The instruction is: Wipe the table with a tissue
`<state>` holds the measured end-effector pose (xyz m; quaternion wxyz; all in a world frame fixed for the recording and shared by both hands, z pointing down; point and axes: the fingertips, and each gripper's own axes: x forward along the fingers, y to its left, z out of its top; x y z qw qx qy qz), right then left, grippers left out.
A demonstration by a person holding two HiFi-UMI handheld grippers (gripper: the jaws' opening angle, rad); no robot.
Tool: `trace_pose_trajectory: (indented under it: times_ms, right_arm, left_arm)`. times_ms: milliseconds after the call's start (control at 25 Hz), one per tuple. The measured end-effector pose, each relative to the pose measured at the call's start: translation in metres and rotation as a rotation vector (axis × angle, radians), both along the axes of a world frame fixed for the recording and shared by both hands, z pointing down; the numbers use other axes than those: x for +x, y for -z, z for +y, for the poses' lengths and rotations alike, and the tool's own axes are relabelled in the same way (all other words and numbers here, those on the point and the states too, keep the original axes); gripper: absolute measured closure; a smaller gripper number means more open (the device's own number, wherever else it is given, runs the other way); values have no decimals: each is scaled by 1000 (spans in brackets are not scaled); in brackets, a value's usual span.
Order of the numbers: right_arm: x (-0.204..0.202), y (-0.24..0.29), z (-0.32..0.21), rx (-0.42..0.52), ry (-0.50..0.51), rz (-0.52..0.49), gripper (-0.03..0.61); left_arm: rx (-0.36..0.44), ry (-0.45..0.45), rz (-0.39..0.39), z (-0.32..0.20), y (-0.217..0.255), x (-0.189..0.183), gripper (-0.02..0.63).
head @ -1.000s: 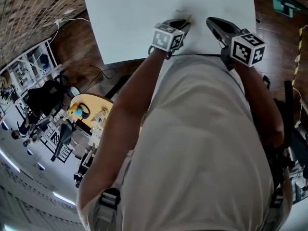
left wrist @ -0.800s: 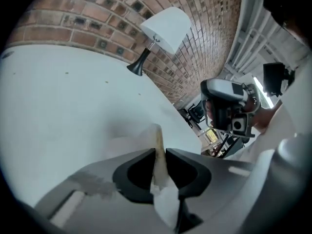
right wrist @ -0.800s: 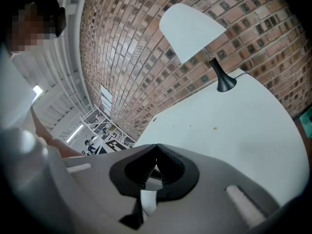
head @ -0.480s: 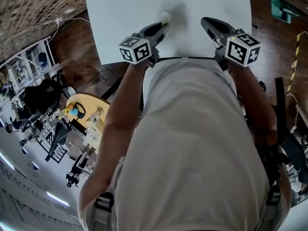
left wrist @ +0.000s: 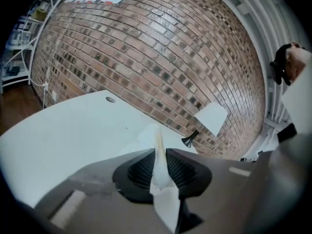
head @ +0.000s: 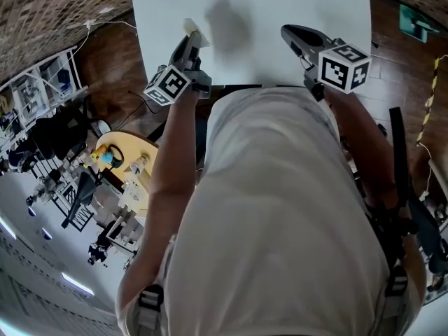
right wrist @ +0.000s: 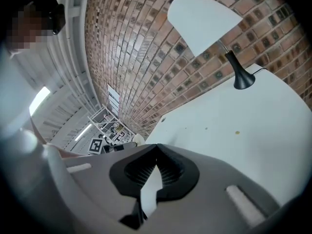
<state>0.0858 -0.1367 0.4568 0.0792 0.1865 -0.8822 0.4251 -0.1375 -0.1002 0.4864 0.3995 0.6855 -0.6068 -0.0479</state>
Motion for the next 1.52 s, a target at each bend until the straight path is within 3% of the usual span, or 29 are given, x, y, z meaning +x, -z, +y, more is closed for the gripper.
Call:
trace_pose_trajectory:
  times_ms: [320,560,800,920,1120,1320,1520]
  right_arm:
    - [-25,5,-1,11,11,11,572]
    - [-52,-3,0,1,4,34,572]
    - [-71,-4,-1,-7,-25,64,572]
    - [-71,-7,0,-18,-51,76,572]
    - [-55,-11,4,-37,-126,108,572]
    - [-38,2,11,-47,-199,118,572]
    - [-26,-4,12,-57,-233,119,572]
  left_arm:
    - [-67,18,-53,-5,-22,-29,538]
    - [-114,-94,-154,-36,-42,-58,538]
    - [-150,-150,-232,-82,-54,-95,538]
    - [-181,-180,-281,-99,-67,-105,537]
    - [-271,-158,-364,-120,-81,-116,537]
    - [-261,-214,-403,-148,-77,-104,539]
    - [-287,-298,-490,-164,-87,-95,540]
